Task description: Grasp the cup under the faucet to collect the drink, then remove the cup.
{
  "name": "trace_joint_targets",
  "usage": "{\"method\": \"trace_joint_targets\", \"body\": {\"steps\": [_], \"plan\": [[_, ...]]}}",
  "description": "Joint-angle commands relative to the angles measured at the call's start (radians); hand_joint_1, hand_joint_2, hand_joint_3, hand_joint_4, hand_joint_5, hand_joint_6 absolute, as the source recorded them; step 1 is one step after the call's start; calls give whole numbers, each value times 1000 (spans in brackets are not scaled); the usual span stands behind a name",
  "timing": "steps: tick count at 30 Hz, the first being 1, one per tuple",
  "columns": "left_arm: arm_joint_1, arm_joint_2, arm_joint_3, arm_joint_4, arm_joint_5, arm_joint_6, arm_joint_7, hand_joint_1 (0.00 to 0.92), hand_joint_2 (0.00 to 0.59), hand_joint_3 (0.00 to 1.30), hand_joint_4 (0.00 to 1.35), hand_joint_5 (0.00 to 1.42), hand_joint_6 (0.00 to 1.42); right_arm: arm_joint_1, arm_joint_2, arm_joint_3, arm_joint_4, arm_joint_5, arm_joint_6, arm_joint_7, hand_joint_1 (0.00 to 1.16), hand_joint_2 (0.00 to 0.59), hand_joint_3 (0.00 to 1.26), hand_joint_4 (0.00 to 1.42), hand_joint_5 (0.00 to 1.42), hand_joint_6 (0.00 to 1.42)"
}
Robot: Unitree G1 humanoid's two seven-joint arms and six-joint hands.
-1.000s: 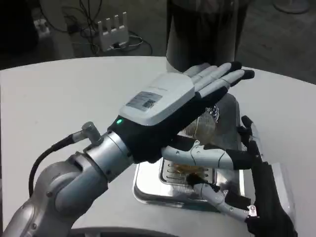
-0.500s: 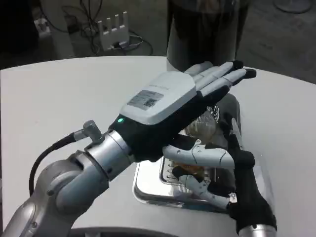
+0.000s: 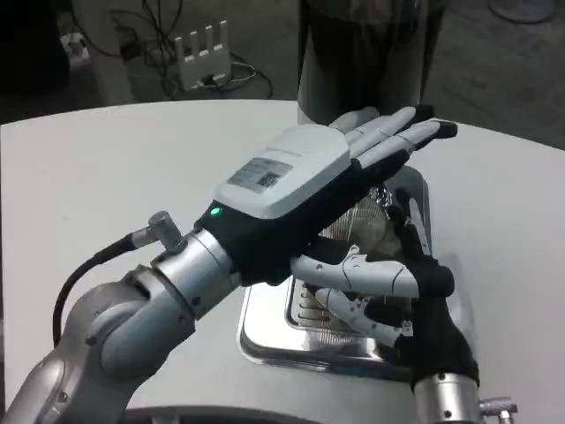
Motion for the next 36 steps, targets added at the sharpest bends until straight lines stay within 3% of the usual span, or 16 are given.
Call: {"method": "trace_joint_targets", "body": {"steps": [1, 14, 28, 30, 33, 36], "plan": [[-7, 2, -21, 26, 13, -16, -11, 0, 27, 102, 0, 52, 0, -50, 24, 1, 53, 14, 7, -23, 842, 156, 23, 74, 73, 114], [-31, -3, -24, 70, 10, -34, -3, 0, 26, 103, 0, 49, 0, -128, 36, -28, 156, 51, 6, -58, 824, 160, 23, 72, 73, 96], [-39, 5, -19, 108, 9, -50, 9, 0, 29, 103, 0, 49, 0, -190, 57, -20, 229, 37, 15, -122, 810, 159, 41, 91, 101, 103], [-38, 5, -18, 111, 7, -53, 11, 0, 29, 103, 0, 49, 0, -192, 68, -20, 240, 26, 14, -174, 816, 162, 66, 135, 150, 143], [-39, 4, -13, 112, 2, -54, 15, 0, 29, 103, 0, 49, 0, -190, 79, -14, 262, 11, 7, -250, 830, 156, 147, 266, 324, 327], [-40, 5, -6, 111, -6, -54, 15, 0, 29, 104, 0, 48, 0, -187, 78, -2, 286, 21, -3, -264, 842, 164, 264, 425, 497, 453]]}}
